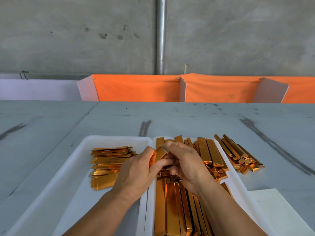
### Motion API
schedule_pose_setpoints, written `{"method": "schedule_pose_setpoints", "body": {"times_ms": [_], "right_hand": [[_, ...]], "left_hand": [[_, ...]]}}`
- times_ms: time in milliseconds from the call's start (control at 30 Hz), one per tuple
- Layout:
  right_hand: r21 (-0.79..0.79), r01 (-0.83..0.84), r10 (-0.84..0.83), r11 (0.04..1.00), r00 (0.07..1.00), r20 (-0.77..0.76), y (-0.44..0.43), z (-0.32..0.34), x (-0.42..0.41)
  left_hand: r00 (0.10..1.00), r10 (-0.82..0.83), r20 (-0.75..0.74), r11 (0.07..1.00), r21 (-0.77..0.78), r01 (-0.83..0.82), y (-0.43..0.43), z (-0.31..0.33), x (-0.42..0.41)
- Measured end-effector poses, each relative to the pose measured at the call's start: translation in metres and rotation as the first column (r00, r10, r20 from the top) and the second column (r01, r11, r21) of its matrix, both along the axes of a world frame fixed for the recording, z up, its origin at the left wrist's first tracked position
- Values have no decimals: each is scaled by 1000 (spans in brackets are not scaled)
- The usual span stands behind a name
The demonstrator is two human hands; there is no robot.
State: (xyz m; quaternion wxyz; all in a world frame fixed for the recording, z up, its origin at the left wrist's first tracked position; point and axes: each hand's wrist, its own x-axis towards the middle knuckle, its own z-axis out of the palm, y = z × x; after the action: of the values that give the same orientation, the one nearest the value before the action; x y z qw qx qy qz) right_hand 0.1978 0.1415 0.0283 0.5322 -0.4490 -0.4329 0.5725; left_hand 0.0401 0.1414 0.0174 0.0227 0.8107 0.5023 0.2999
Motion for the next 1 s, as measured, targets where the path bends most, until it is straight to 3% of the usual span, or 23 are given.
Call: {"method": "schedule_pose_setpoints", "body": {"times_ms": [567, 1000], "right_hand": [[134, 102, -117, 986, 988, 104, 0, 0, -1], [142, 134, -151, 981, 982, 110, 1, -1, -1]], "left_hand": [[1000, -3, -25, 1000, 3, 3, 2, -5, 0], [1000, -3, -18, 1000, -3, 3, 1, -3, 0]]}}
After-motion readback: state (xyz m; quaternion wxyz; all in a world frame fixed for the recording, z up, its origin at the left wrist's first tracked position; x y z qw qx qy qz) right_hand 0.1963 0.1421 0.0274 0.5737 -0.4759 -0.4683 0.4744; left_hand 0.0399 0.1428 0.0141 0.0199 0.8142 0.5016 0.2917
